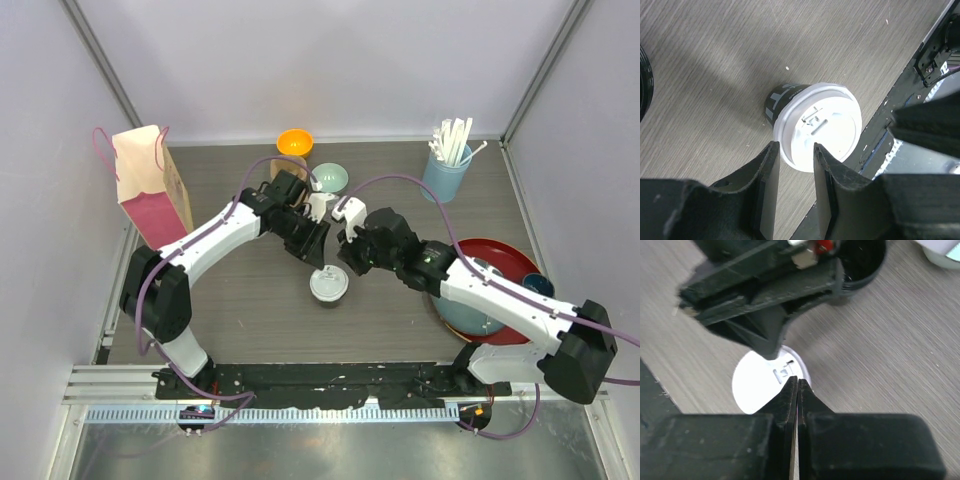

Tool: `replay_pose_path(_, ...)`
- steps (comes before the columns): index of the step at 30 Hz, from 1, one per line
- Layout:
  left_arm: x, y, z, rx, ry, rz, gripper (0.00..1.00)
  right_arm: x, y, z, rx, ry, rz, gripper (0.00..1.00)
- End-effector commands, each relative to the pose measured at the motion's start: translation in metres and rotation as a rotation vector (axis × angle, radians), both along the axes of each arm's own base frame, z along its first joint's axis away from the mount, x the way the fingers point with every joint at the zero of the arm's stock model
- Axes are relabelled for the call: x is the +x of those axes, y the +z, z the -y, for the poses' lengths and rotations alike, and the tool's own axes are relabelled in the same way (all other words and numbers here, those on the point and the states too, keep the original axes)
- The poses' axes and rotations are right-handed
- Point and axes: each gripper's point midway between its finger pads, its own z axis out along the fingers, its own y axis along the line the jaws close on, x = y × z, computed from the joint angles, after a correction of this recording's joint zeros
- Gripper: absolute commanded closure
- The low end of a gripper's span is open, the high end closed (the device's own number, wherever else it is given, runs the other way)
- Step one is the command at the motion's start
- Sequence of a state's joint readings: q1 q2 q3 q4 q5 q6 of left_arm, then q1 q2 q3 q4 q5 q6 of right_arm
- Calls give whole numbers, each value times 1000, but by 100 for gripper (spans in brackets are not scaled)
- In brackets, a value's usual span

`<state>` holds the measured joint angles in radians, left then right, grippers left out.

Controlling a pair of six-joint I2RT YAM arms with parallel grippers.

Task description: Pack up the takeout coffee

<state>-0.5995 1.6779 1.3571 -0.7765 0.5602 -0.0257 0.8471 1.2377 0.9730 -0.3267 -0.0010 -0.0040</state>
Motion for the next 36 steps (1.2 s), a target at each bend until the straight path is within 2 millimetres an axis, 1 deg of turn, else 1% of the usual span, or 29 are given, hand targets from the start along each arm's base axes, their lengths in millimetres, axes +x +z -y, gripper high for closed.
replay_pose_path(1, 7, 24, -1, -32, 20, 66, 64, -14, 39, -25, 149, 117, 54, 99)
replay_pose_path(3, 6, 18, -3, -24, 22, 54, 64, -17, 24, -26, 130, 124, 36, 99)
replay_pose_path(6, 4, 16, -3, -21, 20, 43, 64, -19, 15, -30, 130, 118, -3, 99)
replay_pose_path(8, 4, 15, -2, -21, 19, 38, 64, -20, 13, -31, 128, 122, -15, 99)
replay_pose_path(10, 3, 15, -1, -27, 17, 33, 64, -23, 1, -32, 124, 127, -45, 99)
replay_pose_path(11, 3, 14, -1, -26, 19, 26, 64, -25, -5, -32, 120, 130, -54, 99)
replay_pose_path(12, 2, 13, -1, -26, 19, 23, 64, -28, -22, -28, 108, 121, -77, 99)
replay_pose_path(14, 0, 10, -1, -26, 18, 13, 64, -33, -41, -24, 94, 112, -108, 99)
replay_pose_path(15, -1, 8, -2, -23, 16, 3, 64, -37, -54, -20, 88, 101, -136, 99)
replay_pose_path(18, -4, 6, 0, -27, 6, -14, 64, -42, -68, -15, 91, 87, -156, 99)
replay_pose_path(22, -6, 2, 2, -29, -3, -33, 63, -39, -65, -14, 89, 73, -145, 99)
replay_pose_path(23, -7, 3, 3, -31, -5, -33, 64, -37, -61, -16, 93, 74, -140, 99)
replay_pose_path(25, -8, 3, 3, -31, -8, -34, 63, -37, -60, -16, 80, 78, -143, 99)
replay_pose_path(26, -8, 4, 2, -33, -10, -30, 63, -36, -54, -16, 82, 79, -138, 99)
replay_pose_path(28, -7, 6, 1, -29, -11, -20, 64, -34, -49, -16, 77, 76, -125, 99)
replay_pose_path(30, -6, 10, 0, -26, -8, -6, 65, -32, -37, -18, 83, 80, -110, 99)
replay_pose_path(31, -5, 13, -1, -27, -5, 3, 65, -30, -28, -21, 96, 90, -96, 99)
replay_pose_path(33, -2, 20, -1, -37, -1, 22, 66, -30, -18, -24, 112, 105, -83, 99)
replay_pose_path(34, -1, 23, -1, -41, 0, 32, 67, -29, -9, -27, 126, 115, -71, 99)
replay_pose_path(36, 1, 30, -3, -49, 8, 50, 69, -28, -3, -30, 133, 127, -61, 99)
